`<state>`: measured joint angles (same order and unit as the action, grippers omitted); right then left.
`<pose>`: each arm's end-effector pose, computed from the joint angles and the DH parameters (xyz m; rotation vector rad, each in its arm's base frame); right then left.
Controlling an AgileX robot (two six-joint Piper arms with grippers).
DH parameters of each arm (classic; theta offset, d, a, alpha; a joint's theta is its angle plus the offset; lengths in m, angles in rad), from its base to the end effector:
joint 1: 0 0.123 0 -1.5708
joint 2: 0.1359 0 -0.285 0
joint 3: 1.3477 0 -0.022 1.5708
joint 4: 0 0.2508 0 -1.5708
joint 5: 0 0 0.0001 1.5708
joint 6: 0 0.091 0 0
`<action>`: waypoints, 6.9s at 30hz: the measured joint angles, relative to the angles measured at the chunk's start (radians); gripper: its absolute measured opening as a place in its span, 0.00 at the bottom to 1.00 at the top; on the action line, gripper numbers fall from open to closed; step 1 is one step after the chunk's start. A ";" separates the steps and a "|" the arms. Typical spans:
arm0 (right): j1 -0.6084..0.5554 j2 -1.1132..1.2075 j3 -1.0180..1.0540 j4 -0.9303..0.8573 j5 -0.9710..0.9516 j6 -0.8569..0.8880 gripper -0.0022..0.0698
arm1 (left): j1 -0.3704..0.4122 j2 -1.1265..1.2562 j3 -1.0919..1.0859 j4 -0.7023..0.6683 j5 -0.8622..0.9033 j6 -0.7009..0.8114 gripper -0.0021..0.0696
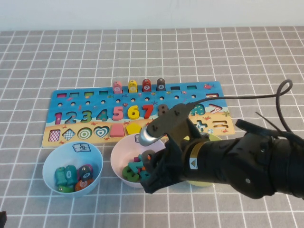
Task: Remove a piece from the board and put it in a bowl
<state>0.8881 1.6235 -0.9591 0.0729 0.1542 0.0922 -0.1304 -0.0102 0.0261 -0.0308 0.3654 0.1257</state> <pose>0.2158 0.2670 0.2237 -0.8430 2.2100 0.5418 0.0523 -0.0079 0.1721 0.2191 1.8519 -0.0334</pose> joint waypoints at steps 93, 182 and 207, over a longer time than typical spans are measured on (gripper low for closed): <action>0.038 -0.004 -0.198 -0.229 0.361 0.352 0.34 | 0.000 0.000 0.000 0.000 0.000 0.000 0.02; -0.729 -1.630 0.985 0.102 0.077 -0.253 0.01 | 0.000 0.000 0.000 0.000 0.000 0.000 0.02; -0.781 -1.631 0.985 0.123 0.215 -0.295 0.01 | 0.000 0.000 0.000 0.000 0.000 0.000 0.02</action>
<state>0.1073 -0.0074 0.0255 0.1958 0.3694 -0.2025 -0.1304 -0.0102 0.0261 -0.0308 0.3654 0.1257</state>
